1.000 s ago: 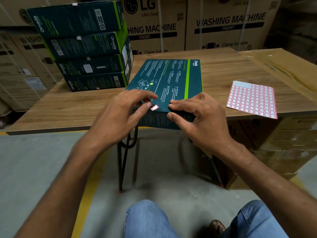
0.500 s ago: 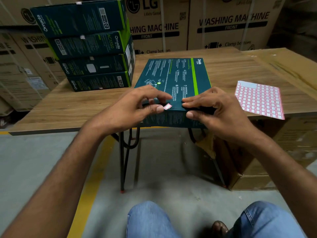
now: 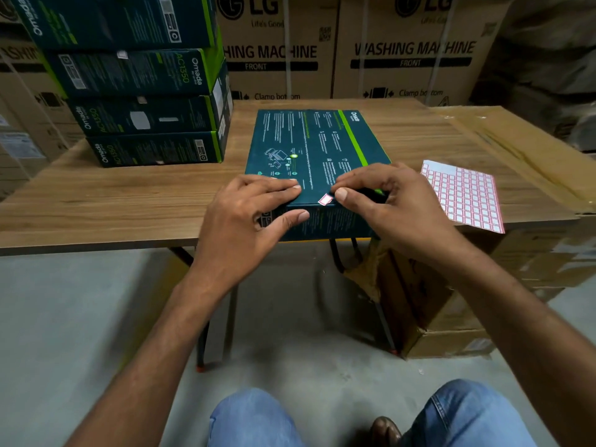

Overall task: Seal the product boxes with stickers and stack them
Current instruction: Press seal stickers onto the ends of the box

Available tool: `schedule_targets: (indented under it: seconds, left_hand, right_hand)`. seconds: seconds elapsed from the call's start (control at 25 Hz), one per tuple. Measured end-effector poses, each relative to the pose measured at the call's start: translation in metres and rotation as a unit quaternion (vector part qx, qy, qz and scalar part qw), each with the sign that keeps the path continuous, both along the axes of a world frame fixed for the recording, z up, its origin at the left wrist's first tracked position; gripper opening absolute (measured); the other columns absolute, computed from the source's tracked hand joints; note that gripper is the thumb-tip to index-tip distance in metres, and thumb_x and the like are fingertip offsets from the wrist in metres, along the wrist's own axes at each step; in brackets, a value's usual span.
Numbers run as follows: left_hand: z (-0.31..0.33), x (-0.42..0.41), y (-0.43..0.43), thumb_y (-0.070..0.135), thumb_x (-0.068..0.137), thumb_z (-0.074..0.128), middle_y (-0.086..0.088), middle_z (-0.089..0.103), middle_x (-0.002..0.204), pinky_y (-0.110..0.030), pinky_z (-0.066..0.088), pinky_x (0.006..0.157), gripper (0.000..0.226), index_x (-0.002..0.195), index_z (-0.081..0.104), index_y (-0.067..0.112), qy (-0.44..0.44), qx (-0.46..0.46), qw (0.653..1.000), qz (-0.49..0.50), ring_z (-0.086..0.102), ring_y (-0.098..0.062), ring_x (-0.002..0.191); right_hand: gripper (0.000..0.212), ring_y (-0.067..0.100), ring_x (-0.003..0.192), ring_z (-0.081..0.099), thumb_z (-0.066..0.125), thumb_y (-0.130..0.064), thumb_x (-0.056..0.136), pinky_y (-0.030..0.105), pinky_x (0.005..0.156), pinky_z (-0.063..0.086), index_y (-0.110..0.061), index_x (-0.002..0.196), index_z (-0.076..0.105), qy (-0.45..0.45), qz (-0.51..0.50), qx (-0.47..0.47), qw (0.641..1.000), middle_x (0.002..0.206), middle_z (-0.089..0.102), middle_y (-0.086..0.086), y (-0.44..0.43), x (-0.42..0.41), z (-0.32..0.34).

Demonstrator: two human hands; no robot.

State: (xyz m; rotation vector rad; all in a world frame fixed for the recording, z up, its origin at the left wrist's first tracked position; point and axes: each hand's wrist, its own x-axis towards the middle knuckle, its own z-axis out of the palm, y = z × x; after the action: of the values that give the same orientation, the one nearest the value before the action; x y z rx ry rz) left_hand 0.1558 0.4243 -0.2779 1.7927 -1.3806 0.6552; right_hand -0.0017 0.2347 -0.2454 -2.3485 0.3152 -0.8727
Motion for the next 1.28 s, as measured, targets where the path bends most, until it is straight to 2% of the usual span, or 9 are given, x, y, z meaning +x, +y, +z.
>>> schedule_targets:
  seconds: [0.2,0.28,0.44,0.68,0.76,0.88,1.0,1.12,1.28]
  left_hand:
    - [-0.004,-0.001,-0.001,0.043,0.092,0.078,0.008,0.075,0.124,-0.044,0.053,0.096,0.036,0.119,0.080,0.019,0.016,-0.014,1.000,-0.002,0.066,-0.018,0.112]
    - [-0.007,-0.002,-0.002,0.042,0.092,0.079,0.008,0.075,0.125,-0.044,0.053,0.097,0.036,0.120,0.079,0.019,0.026,-0.018,1.000,0.001,0.065,-0.016,0.114]
    - [-0.010,-0.003,-0.003,0.042,0.092,0.080,0.008,0.075,0.124,-0.043,0.053,0.098,0.035,0.119,0.080,0.021,0.036,-0.026,0.999,0.006,0.065,-0.015,0.116]
    - [-0.008,-0.005,-0.002,0.042,0.096,0.076,0.014,0.074,0.125,-0.049,0.052,0.095,0.029,0.120,0.079,0.027,0.005,-0.010,1.000,0.008,0.066,-0.014,0.117]
    - [-0.006,-0.007,-0.002,0.042,0.096,0.076,0.017,0.074,0.122,-0.049,0.051,0.093,0.025,0.117,0.080,0.030,0.011,-0.010,1.000,0.007,0.066,-0.012,0.116]
    - [-0.002,-0.007,-0.003,0.044,0.093,0.077,0.022,0.074,0.118,-0.048,0.051,0.091,0.023,0.112,0.081,0.032,0.044,-0.010,0.999,0.007,0.066,-0.009,0.111]
    - [-0.001,-0.008,-0.004,0.043,0.091,0.078,0.022,0.074,0.115,-0.047,0.051,0.090,0.022,0.109,0.082,0.032,0.057,-0.018,0.998,0.008,0.065,-0.009,0.108]
    - [-0.003,-0.010,-0.006,0.041,0.089,0.080,0.020,0.076,0.112,-0.048,0.051,0.090,0.021,0.107,0.083,0.029,0.066,-0.029,0.997,0.010,0.066,-0.010,0.105]
    - [-0.006,-0.012,-0.007,0.038,0.088,0.081,0.018,0.077,0.112,-0.050,0.052,0.089,0.023,0.109,0.083,0.027,0.087,-0.042,0.995,0.003,0.065,-0.012,0.105]
  right_hand:
    - [0.007,-0.002,0.101,0.069,0.081,-0.030,0.090,0.033,0.097,0.055,-0.028,0.096,0.083,0.036,0.043,0.049,0.997,0.102,0.077,-0.017,0.001,0.009,0.011]
    - [0.006,0.002,0.099,0.070,0.082,-0.025,0.090,0.026,0.093,0.055,-0.023,0.095,0.083,0.052,0.049,0.080,0.994,0.103,0.077,-0.014,0.004,0.010,0.015]
    - [0.007,0.015,0.099,0.071,0.079,-0.024,0.092,0.034,0.090,0.054,-0.017,0.093,0.081,0.072,0.048,0.122,0.989,0.102,0.078,-0.007,0.006,0.011,0.022]
    - [0.018,0.015,0.110,0.061,0.057,-0.044,0.101,0.058,0.102,0.045,-0.032,0.093,0.067,0.092,0.027,-0.013,0.995,0.100,0.070,-0.022,0.013,0.010,0.015]
    - [0.020,0.012,0.107,0.061,0.053,-0.040,0.106,0.055,0.100,0.046,-0.028,0.099,0.067,0.078,0.041,-0.008,0.996,0.099,0.069,-0.022,0.011,0.007,0.013]
    - [0.019,0.010,0.099,0.061,0.054,-0.029,0.109,0.036,0.090,0.049,-0.017,0.104,0.067,0.060,0.063,-0.016,0.996,0.100,0.069,-0.013,0.007,0.000,0.013]
    - [0.015,0.008,0.097,0.056,0.057,-0.025,0.107,0.018,0.082,0.042,-0.014,0.103,0.067,0.055,0.053,-0.072,0.994,0.098,0.062,-0.019,0.007,-0.002,0.012]
    - [0.010,0.009,0.099,0.053,0.058,-0.030,0.105,0.028,0.081,0.043,-0.024,0.104,0.066,0.068,0.042,-0.111,0.991,0.096,0.057,-0.019,0.010,-0.002,0.012]
    - [0.010,0.012,0.098,0.052,0.059,-0.028,0.104,0.037,0.080,0.044,-0.023,0.104,0.068,0.068,0.041,-0.146,0.986,0.098,0.060,-0.017,0.013,-0.002,0.012]
